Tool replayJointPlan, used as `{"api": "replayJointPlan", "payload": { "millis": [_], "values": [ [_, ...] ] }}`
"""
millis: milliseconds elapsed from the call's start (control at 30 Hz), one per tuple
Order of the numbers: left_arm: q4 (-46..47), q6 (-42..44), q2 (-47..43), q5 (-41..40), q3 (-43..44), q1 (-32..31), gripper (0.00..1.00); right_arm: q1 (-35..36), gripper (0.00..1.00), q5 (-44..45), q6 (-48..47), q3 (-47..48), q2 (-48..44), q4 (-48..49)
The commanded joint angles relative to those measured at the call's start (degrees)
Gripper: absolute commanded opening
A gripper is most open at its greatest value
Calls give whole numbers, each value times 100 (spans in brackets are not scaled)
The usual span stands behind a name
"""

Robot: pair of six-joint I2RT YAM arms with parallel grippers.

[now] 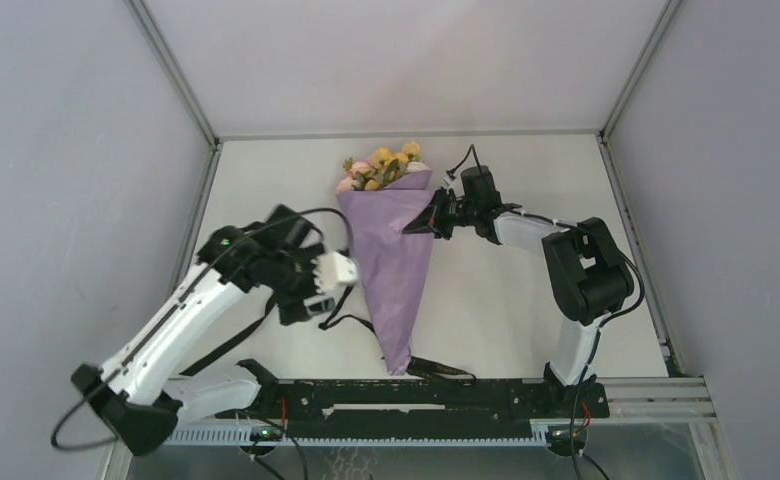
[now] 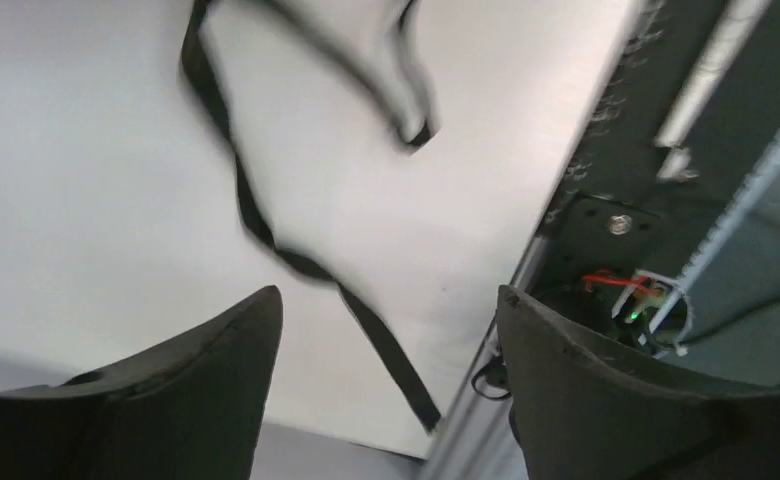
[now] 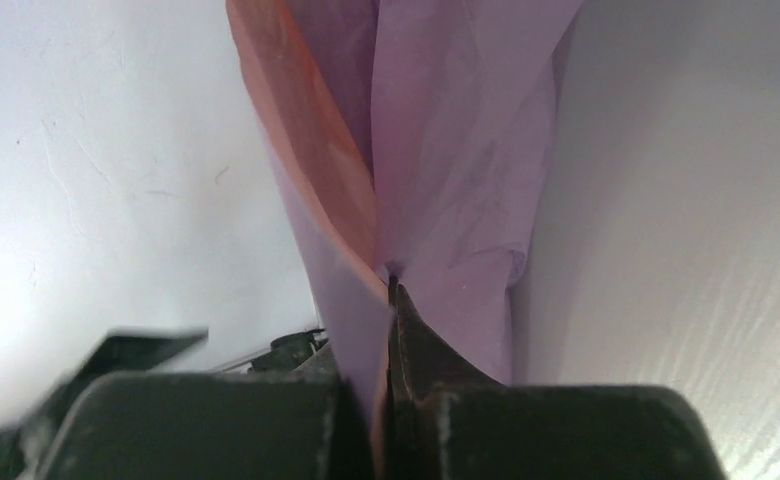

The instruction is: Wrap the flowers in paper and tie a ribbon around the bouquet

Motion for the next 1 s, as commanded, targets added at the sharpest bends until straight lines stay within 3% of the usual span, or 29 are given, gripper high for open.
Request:
{"api": "replayJointPlan", "payload": {
  "millis": [0, 133, 267, 400, 533, 633, 700, 800, 867, 900, 967],
  "values": [
    [547, 288, -579, -444, -1119, 2281, 88, 183, 0, -12, 256, 246, -91, 520],
    [1875, 351, -54, -924, -2290, 3719, 99, 312, 0, 128, 269, 244, -142, 563],
    [2863, 68, 1169, -761, -2420, 4705, 100, 416, 0, 213, 470, 107, -152, 842],
    [3292, -238, 2093, -734, -2287, 4772, 100, 524, 0, 338, 615, -92, -193, 1098],
    [3915, -474, 2648, -1338, -2148, 4769, 100, 600, 0, 481, 656, -289, -267, 1270],
    [3976, -460, 2981, -1268, -2057, 4733, 94, 615, 0, 602, 627, -442, -376, 1311],
    [3962, -484, 3150, -1349, -2002, 4656, 82, 629, 0, 700, 595, -569, -457, 1363],
    [3937, -414, 3144, -1330, -1980, 4649, 53, 651, 0, 833, 617, -823, -551, 1539],
    [3920, -386, 3152, -1315, -1991, 4649, 25, 693, 0, 965, 596, -968, -581, 1622],
    [3901, -373, 3157, -1297, -1985, 4646, 6, 700, 0, 1031, 544, -1025, -582, 1630],
    [3893, -344, 3119, -1197, -2011, 4676, 0, 724, 0, 1183, 403, -1091, -593, 1537]
  ]
}}
